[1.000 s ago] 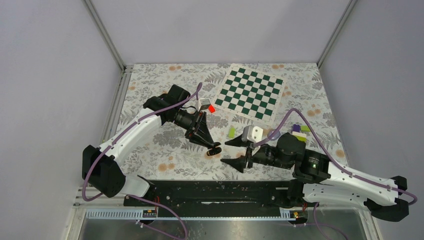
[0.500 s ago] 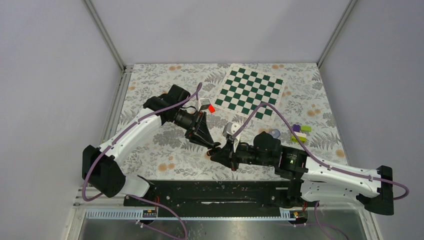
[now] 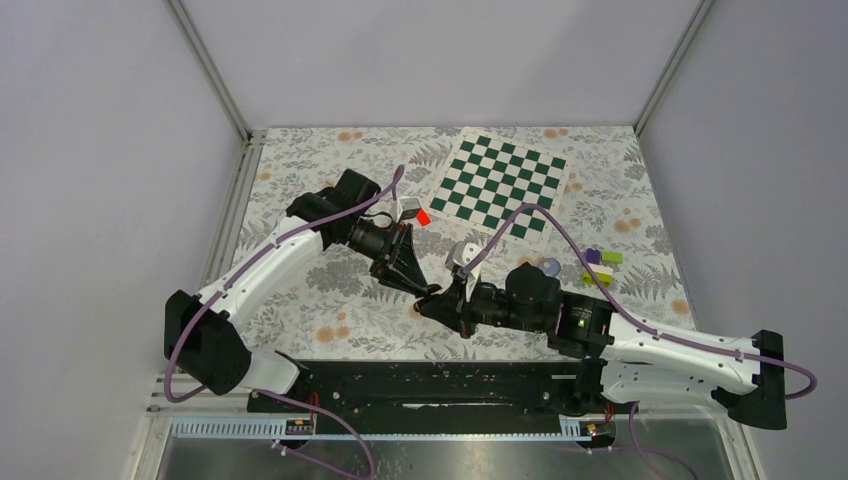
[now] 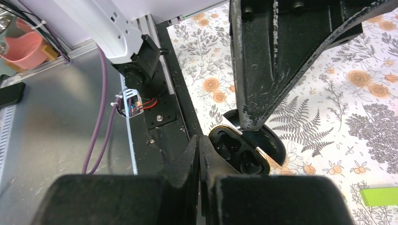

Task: Insert the wireless bluetooth earbuds into the charging case
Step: Place the earbud in the charging case.

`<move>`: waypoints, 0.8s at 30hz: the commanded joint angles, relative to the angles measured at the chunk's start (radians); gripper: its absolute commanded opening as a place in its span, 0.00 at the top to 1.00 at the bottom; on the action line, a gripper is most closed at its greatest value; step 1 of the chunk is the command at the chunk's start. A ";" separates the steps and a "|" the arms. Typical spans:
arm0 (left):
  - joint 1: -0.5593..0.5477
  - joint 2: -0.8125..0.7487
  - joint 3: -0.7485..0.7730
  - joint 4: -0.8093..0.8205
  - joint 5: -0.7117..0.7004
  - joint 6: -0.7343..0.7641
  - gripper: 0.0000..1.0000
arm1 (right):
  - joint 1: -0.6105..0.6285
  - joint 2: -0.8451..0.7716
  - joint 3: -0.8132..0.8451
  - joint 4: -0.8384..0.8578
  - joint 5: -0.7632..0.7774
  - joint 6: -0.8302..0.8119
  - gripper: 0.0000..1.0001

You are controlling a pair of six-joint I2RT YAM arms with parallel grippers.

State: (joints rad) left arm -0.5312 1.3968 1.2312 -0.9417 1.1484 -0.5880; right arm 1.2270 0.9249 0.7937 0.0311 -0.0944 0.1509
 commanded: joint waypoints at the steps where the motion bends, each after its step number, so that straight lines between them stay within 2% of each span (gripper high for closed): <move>1: -0.004 -0.030 0.027 0.019 0.044 0.001 1.00 | 0.003 0.007 0.021 0.000 0.074 -0.030 1.00; 8: -0.004 -0.031 0.027 0.018 0.042 -0.002 1.00 | 0.004 -0.002 0.013 -0.011 0.121 -0.044 1.00; 13: -0.005 -0.030 0.027 0.020 0.041 0.000 1.00 | 0.003 -0.052 0.004 -0.020 0.044 -0.027 1.00; 16: -0.004 -0.030 0.028 0.018 0.040 0.002 1.00 | 0.005 -0.144 -0.029 -0.011 0.003 0.014 1.00; 18: -0.003 -0.026 0.032 0.017 0.040 0.004 1.00 | 0.004 -0.240 -0.093 0.023 0.101 0.057 0.79; 19: -0.003 -0.023 0.036 0.017 0.038 0.006 1.00 | 0.003 -0.289 -0.131 0.035 0.216 0.115 0.66; 20: -0.003 -0.021 0.040 0.021 0.038 0.003 1.00 | 0.004 -0.335 -0.173 0.035 0.352 0.164 0.57; 22: -0.001 -0.028 0.034 0.103 0.046 -0.045 1.00 | 0.001 -0.406 -0.249 0.024 0.565 0.257 0.54; 24: 0.006 -0.052 0.007 0.276 0.058 -0.201 1.00 | -0.015 -0.451 -0.300 -0.011 0.677 0.338 0.53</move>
State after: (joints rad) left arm -0.5312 1.3960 1.2312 -0.9096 1.1492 -0.6117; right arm 1.2285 0.5362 0.5831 0.0364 0.2165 0.2943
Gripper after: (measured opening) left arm 0.260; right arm 0.462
